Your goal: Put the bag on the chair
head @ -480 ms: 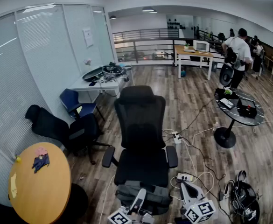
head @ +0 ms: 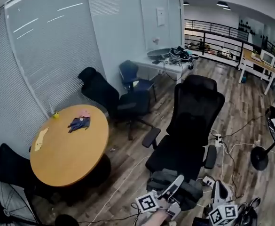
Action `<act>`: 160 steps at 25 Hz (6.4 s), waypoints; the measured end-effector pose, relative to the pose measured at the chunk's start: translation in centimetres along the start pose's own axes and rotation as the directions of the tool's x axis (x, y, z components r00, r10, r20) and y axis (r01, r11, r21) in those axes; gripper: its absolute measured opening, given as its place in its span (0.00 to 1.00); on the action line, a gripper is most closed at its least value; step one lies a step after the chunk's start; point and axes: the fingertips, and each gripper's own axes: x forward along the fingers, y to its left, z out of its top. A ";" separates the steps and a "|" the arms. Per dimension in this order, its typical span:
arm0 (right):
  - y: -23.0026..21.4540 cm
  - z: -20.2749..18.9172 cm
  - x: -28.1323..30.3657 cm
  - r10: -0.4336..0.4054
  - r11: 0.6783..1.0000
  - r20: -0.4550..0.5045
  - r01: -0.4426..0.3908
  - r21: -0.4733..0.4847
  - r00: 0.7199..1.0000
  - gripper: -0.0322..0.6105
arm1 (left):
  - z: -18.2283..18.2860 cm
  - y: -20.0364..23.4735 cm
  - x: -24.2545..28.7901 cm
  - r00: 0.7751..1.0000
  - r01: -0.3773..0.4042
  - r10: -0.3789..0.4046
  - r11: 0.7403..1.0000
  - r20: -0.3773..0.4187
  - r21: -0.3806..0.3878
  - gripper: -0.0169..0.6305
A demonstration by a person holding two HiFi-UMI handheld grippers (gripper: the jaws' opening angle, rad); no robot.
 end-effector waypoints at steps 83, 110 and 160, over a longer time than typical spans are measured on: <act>-25.1 -2.6 47.2 0.032 0.998 -0.181 -0.042 -0.051 0.983 0.07 | 22.9 34.8 35.1 0.979 -0.108 0.130 0.984 0.154 -0.144 0.09; -31.3 -10.7 50.9 0.018 1.000 -0.341 -0.010 0.025 0.940 0.07 | 24.2 46.4 33.7 0.939 -0.217 0.258 0.957 0.225 -0.194 0.09; -33.5 -17.7 51.5 0.007 0.943 -0.381 0.120 0.309 0.924 0.07 | 28.0 58.5 45.1 0.882 -0.203 0.245 0.969 0.403 -0.143 0.35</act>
